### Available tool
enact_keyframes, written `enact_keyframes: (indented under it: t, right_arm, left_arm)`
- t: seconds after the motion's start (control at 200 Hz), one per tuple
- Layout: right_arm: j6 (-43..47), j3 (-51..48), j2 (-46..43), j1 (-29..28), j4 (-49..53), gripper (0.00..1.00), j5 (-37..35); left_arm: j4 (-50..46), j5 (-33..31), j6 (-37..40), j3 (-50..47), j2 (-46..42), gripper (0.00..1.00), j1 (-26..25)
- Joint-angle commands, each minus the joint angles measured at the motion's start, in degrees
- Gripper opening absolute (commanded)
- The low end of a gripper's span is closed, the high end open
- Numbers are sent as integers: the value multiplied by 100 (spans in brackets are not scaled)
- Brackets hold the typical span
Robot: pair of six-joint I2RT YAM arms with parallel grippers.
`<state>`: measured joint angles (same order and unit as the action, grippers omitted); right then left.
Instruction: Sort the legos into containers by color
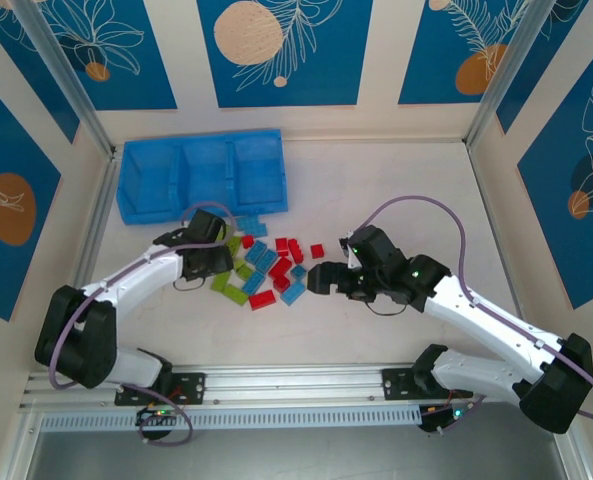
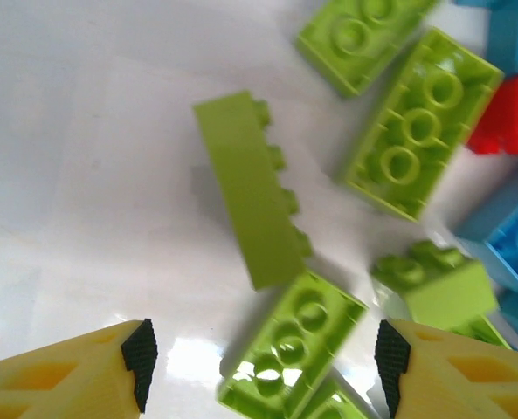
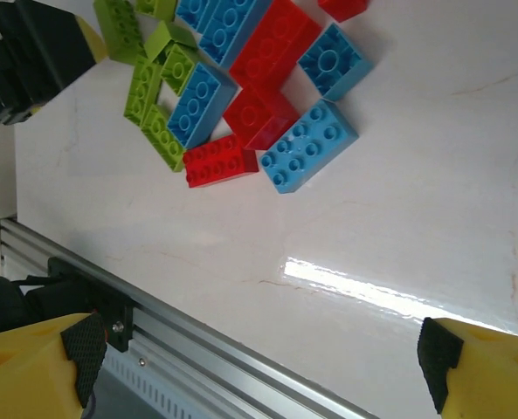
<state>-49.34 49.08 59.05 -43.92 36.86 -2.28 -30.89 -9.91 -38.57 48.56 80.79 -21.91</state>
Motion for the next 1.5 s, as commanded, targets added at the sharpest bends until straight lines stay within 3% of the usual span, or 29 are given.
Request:
enact_keyframes:
  t: [0.0,0.055,0.15,0.325,0.445,0.58,0.7,0.8,0.955,1.16,1.31,1.375,1.495]
  right_arm:
    - [-120,71,-34,-38,105,95,-203]
    - [-150,62,2,-46,76,95,-178]
    - [-187,47,53,-55,80,95,-142]
    - [-327,58,14,-157,152,95,-163]
    - [-363,171,-83,-252,275,95,-295]
    - [-353,371,-219,-325,426,95,-485]
    - [-347,414,-370,-341,432,94,-618]
    - [-371,368,-463,-345,377,94,-719]
    - [-419,295,-558,-335,365,94,-651]
    - [-501,154,-974,-380,731,95,-750]
    - [-559,6,-1456,-372,954,94,-1030]
    - [-603,-44,-1606,-365,995,94,-1193]
    - [-730,-159,-1741,-311,995,94,-1567]
  left_arm:
    - [301,254,174,125,301,69,308]
    - [469,665,345,229,523,69,420]
    - [412,849,508,518,963,66,437]
    - [392,798,470,621,1316,36,510]
    - [217,738,488,610,1096,22,519]
    - [-329,483,600,848,281,17,516]
    - [-680,-82,832,1442,-293,16,575]
    - [-748,-505,1079,2213,-52,15,949]
    - [-788,-580,1124,3902,1381,14,1759]
    - [-1511,8,965,6356,3565,14,2562]
    - [-2273,390,921,7811,4595,31,2881]
    - [-2290,545,969,7949,4642,42,2920]
    - [-2253,866,927,7800,4261,46,2899]
